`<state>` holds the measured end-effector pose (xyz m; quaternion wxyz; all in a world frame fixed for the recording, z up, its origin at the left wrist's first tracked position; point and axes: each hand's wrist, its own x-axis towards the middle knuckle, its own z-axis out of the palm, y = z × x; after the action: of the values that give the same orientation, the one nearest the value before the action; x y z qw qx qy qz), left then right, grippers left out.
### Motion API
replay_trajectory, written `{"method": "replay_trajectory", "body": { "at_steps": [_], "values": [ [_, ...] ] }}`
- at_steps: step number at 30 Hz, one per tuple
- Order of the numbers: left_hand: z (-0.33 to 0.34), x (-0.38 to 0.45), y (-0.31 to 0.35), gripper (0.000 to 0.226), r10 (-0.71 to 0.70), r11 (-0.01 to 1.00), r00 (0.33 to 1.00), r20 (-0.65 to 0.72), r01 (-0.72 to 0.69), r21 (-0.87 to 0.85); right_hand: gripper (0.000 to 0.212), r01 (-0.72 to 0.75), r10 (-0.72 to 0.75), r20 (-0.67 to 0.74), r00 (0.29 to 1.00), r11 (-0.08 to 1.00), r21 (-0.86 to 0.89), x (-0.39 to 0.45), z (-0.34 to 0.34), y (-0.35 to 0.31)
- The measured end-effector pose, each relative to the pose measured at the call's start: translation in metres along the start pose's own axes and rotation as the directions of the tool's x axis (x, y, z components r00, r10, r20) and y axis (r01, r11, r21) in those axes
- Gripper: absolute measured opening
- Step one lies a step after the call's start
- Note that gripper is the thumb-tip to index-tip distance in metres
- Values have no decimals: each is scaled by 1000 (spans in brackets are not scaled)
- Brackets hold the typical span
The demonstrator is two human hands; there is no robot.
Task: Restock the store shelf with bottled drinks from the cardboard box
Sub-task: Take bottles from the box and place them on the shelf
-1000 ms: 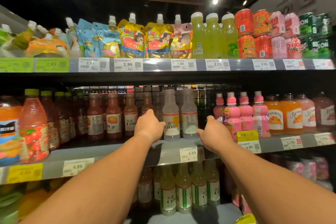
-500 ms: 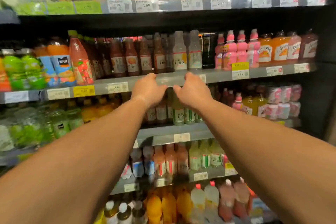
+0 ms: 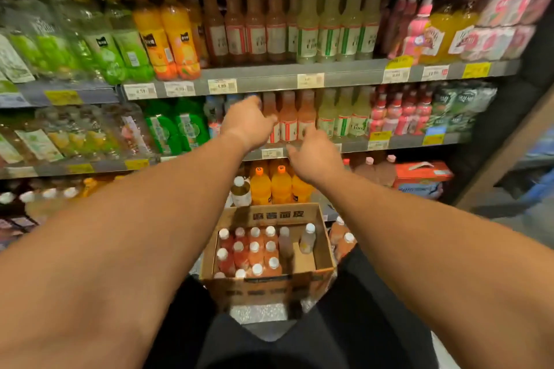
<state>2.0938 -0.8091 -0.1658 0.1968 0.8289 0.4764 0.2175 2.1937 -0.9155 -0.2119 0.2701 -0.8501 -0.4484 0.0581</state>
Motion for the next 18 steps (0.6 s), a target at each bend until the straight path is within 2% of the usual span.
{"method": "replay_trajectory", "body": {
  "at_steps": [8, 13, 18],
  "values": [
    [104, -49, -58, 55, -86, 995, 952, 292, 65, 81, 46, -177, 183, 225, 957, 983, -47, -40, 90, 68],
    [145, -49, -84, 46, -126, 988, 918, 376, 82, 130, 51, -215, 245, 307, 920, 968, -128, -34, 123, 92],
    [200, -36, -116, 38, -201, 977, 872, 446, 148, 151, 51, -336, 359, 379, 853, 933, -127, -21, 168, 125]
  ]
}}
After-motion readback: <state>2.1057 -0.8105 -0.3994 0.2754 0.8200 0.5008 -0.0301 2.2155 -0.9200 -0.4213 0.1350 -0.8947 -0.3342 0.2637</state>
